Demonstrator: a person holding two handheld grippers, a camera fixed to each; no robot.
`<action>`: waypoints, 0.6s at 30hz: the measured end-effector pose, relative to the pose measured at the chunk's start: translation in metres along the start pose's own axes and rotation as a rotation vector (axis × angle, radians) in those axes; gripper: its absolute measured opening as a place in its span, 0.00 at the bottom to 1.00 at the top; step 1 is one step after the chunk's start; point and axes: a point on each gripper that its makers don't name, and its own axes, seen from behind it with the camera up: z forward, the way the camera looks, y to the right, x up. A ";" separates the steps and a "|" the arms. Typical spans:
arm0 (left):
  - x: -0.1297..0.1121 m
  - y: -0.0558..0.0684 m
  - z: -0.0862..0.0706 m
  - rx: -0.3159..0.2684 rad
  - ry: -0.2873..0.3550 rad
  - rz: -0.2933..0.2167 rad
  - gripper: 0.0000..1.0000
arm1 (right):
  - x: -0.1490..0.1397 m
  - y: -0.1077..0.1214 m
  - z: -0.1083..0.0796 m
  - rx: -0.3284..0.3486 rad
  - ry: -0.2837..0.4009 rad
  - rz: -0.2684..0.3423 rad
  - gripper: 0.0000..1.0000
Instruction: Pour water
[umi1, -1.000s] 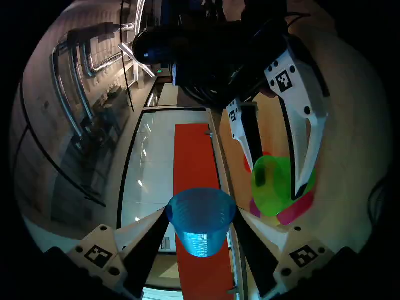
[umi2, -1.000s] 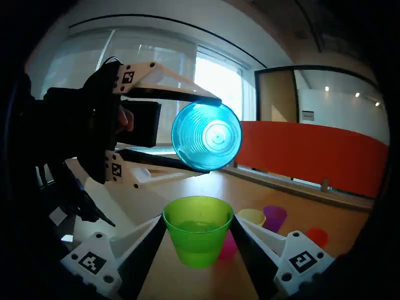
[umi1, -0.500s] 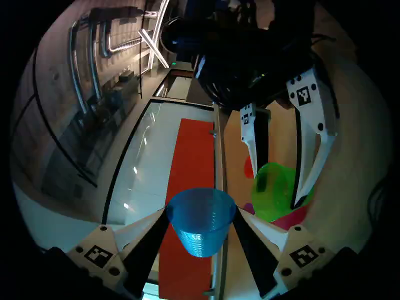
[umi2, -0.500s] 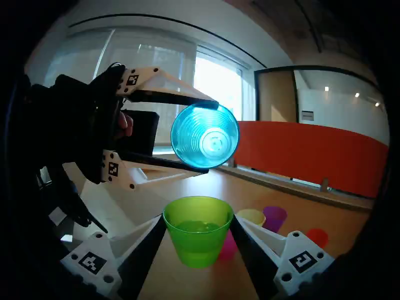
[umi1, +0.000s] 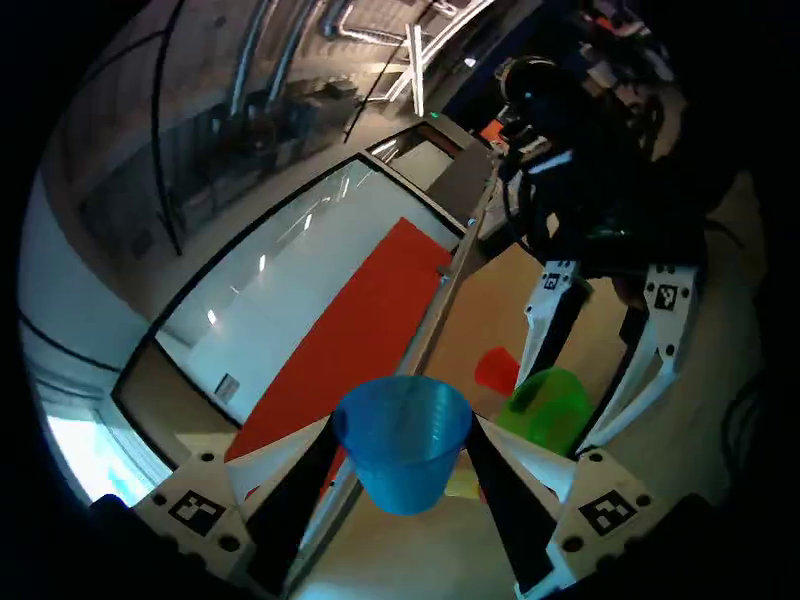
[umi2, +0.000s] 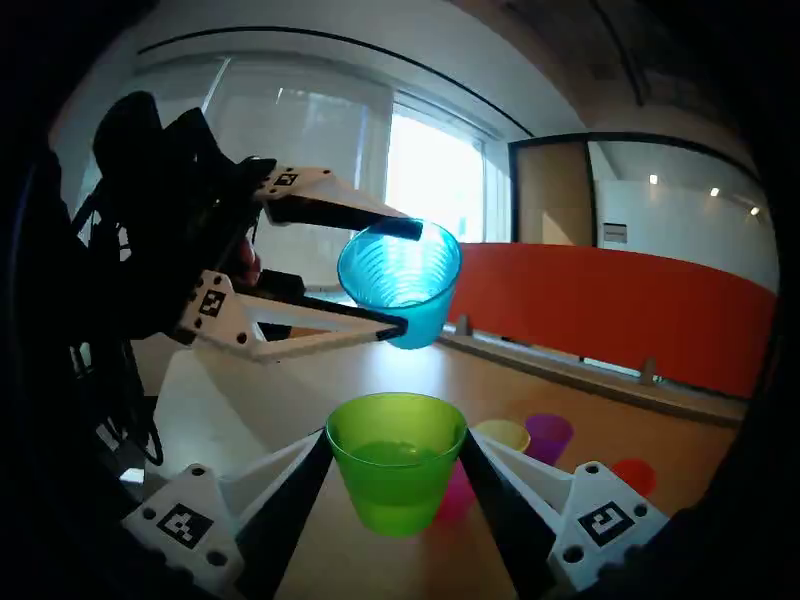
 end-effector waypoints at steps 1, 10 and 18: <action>-0.001 -0.001 0.000 -0.003 0.000 -0.047 0.87 | 0.000 0.000 0.000 0.000 0.000 0.000 0.91; -0.013 0.002 0.003 -0.039 -0.005 -0.446 0.87 | 0.000 0.002 -0.002 -0.008 -0.002 0.002 0.91; -0.037 0.017 0.003 -0.086 -0.049 -0.627 0.87 | -0.003 0.005 -0.004 -0.013 -0.016 0.003 0.91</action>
